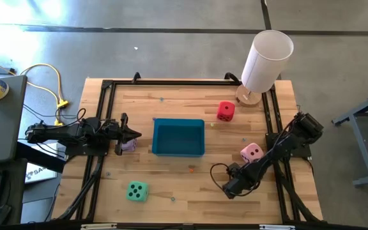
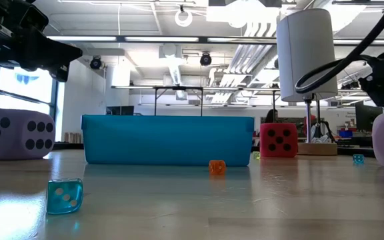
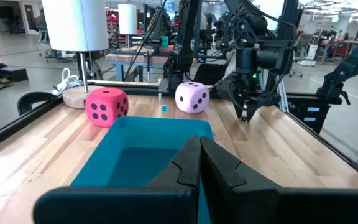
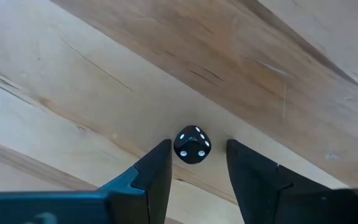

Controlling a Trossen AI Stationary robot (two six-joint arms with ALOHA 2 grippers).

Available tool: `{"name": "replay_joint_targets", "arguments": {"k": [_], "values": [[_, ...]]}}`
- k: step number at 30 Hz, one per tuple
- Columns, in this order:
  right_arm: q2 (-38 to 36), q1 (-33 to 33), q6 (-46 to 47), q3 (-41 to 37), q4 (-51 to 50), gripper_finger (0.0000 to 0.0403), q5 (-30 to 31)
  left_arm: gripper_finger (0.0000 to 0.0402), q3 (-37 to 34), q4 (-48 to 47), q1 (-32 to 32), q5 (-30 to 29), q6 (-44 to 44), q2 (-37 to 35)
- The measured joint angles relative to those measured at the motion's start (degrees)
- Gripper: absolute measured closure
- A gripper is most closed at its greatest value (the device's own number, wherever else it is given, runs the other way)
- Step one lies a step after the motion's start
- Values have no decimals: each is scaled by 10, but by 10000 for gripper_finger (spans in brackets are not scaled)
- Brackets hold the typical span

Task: Pick & Place Dice
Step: Put the small black dice into the blue bin

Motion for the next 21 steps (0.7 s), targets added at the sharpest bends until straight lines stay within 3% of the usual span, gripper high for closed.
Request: {"name": "replay_joint_targets", "arguments": {"k": [21], "values": [[-3,1,-60,-1,-4,260,29,401,0,0,0,0,0,0]]}}
